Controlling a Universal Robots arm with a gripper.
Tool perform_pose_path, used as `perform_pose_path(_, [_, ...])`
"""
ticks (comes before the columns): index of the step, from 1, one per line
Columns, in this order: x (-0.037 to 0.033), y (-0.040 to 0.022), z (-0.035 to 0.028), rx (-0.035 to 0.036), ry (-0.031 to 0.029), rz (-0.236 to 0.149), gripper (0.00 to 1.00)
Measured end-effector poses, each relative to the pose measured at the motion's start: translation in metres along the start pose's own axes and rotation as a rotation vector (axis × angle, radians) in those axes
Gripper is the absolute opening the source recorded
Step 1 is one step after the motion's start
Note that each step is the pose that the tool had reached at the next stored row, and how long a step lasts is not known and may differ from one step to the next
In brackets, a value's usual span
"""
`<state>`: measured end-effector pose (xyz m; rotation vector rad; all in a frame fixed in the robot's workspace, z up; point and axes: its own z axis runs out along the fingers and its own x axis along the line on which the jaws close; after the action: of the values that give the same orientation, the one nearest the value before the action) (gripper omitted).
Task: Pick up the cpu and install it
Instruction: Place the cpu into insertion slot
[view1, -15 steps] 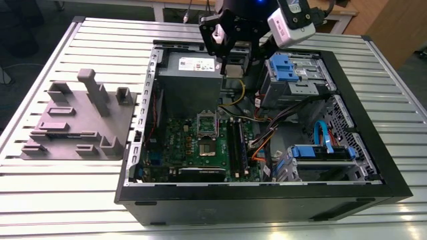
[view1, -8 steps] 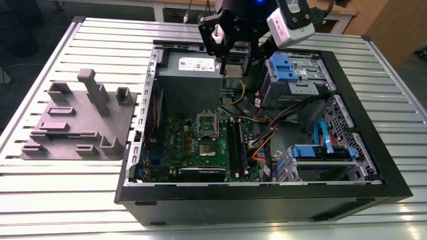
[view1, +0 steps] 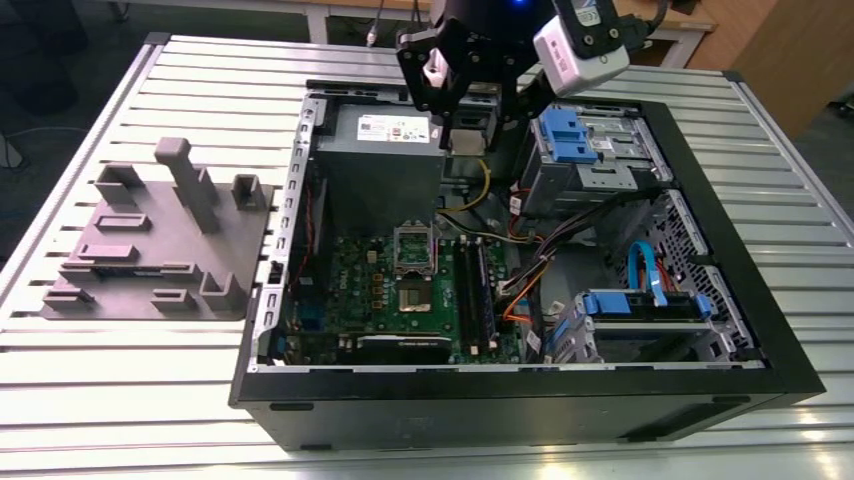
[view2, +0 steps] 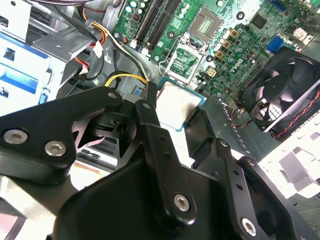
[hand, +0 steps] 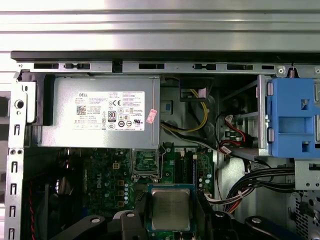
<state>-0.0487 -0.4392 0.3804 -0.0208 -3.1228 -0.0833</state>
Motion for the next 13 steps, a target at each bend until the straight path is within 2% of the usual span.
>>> perform_pose_path(5, [0.0060,-0.0001,0.0006,-0.0005,0.0000,0.000,0.47])
perform_pose_path(13, [0.0081,-0.0035,0.0017,-0.0004,0.0001,0.000,0.47])
